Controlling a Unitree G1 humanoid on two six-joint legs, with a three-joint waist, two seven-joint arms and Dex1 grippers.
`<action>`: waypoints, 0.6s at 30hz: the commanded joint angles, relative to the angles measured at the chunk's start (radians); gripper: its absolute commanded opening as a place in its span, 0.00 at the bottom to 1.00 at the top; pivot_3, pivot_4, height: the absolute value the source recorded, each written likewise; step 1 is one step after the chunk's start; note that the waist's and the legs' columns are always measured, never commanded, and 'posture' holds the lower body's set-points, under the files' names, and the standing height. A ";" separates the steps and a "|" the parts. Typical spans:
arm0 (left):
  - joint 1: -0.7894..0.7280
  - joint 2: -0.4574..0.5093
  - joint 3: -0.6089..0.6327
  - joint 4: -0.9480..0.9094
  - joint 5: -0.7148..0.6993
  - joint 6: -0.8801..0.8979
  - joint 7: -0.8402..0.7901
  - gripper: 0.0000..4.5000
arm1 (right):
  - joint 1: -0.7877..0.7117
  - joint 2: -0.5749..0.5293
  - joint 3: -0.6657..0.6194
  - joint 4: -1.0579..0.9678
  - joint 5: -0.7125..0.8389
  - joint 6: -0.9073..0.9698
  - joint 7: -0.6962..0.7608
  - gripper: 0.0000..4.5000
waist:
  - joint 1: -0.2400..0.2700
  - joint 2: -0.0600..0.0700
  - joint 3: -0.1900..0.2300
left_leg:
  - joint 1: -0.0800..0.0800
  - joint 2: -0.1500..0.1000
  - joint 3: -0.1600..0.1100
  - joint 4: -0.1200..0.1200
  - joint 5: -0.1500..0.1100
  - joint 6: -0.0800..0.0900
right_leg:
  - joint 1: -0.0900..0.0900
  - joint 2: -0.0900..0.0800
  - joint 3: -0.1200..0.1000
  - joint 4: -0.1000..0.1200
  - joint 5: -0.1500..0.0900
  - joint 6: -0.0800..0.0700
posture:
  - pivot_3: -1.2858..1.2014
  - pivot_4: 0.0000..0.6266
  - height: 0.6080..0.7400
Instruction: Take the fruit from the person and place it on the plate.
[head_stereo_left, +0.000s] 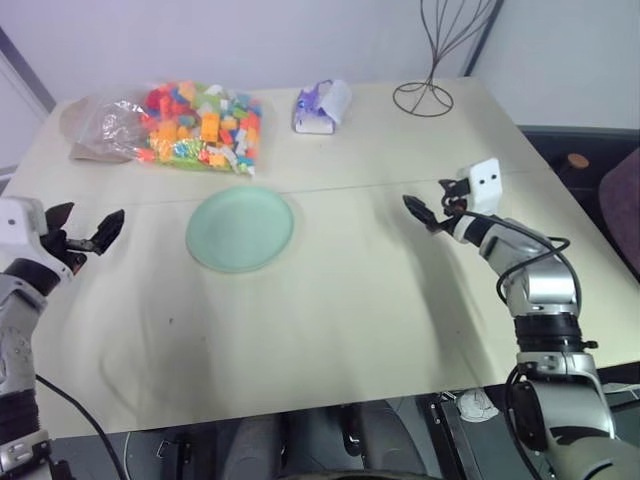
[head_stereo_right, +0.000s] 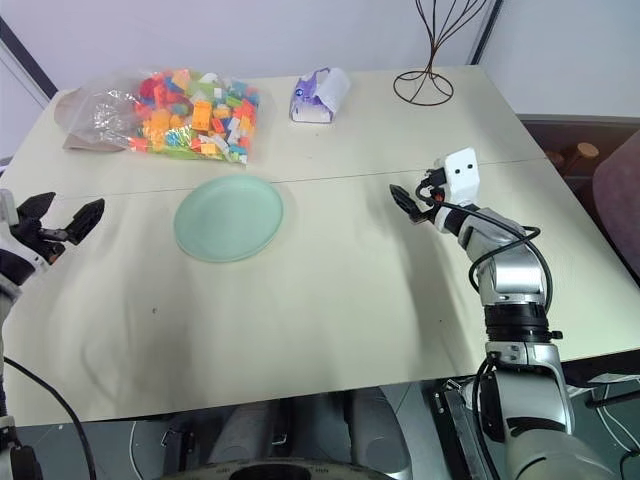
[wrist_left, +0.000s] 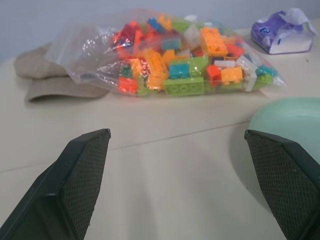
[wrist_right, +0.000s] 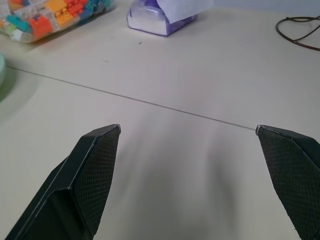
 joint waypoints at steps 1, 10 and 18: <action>-0.001 0.026 0.027 -0.026 -0.022 0.007 -0.015 1.00 | -0.006 -0.012 -0.025 -0.008 -0.001 -0.025 -0.003 0.99 | 0.000 0.000 0.000 | 0.000 0.000 0.000 0.000 0.000 0.000 | 0.000 0.000 0.000 0.000 0.000 0.000 | 0.52 0.24 1.00; -0.002 0.019 0.027 -0.022 -0.015 -0.008 -0.004 1.00 | -0.011 -0.013 -0.022 0.001 -0.002 -0.029 0.000 0.99 | 0.000 0.000 0.000 | 0.000 0.000 0.000 0.000 0.000 0.000 | 0.000 0.000 0.000 0.000 0.000 0.000 | 0.52 0.24 1.00; 0.000 0.021 0.028 -0.020 -0.010 -0.014 0.000 1.00 | -0.012 -0.013 -0.020 0.008 -0.002 -0.036 0.002 0.99 | 0.000 0.000 0.000 | 0.000 0.000 0.000 0.000 0.000 0.000 | 0.000 0.000 0.000 0.000 0.000 0.000 | 0.52 0.24 1.00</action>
